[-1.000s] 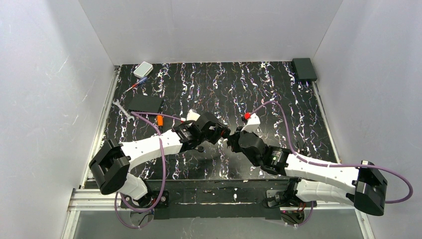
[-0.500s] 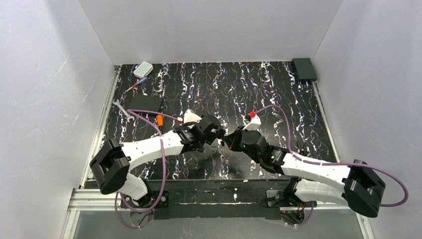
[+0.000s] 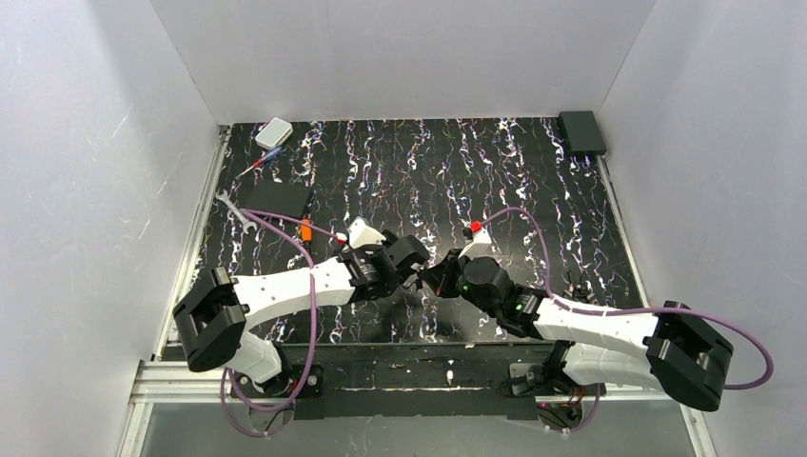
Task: Unlock with the key
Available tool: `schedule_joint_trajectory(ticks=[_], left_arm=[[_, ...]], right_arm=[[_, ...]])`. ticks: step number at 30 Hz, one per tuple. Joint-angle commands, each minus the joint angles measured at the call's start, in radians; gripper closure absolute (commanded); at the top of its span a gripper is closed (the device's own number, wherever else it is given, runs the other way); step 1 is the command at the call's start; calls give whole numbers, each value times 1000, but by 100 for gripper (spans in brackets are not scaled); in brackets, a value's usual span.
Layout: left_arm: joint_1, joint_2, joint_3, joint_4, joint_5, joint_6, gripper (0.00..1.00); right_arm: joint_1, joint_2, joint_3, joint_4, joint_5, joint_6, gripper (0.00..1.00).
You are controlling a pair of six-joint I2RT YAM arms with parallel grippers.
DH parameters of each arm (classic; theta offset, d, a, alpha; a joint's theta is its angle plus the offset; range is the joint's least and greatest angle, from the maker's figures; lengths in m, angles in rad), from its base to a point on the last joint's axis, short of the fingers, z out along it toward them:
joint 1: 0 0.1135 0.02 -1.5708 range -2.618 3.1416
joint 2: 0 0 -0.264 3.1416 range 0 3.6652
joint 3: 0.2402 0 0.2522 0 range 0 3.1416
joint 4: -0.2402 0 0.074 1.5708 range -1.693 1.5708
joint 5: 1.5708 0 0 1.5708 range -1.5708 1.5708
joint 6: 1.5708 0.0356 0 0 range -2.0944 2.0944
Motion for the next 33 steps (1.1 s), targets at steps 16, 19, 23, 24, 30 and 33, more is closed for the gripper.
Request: schedule_joint_trajectory(ticks=[16,19,23,24,30,33], left_arm=[[-183,-131,49,170,223,13,100],[-185,-143,54,151,210,24,100],[-185,-162,37,148,187,16,100],[-185,-164,34,149,184,16,100],[-185,-169,39,147,170,20,100],[-185,-171,39,145,166,19,100]], right_arm=[[-4,1,87,151,181,-102,99],[-4,-10,91,153,143,-168,99],[-4,-30,90,167,29,-259,86],[-4,-35,90,165,8,-270,79],[-4,-66,67,189,-55,-277,59],[-5,-79,59,200,-51,-268,58]])
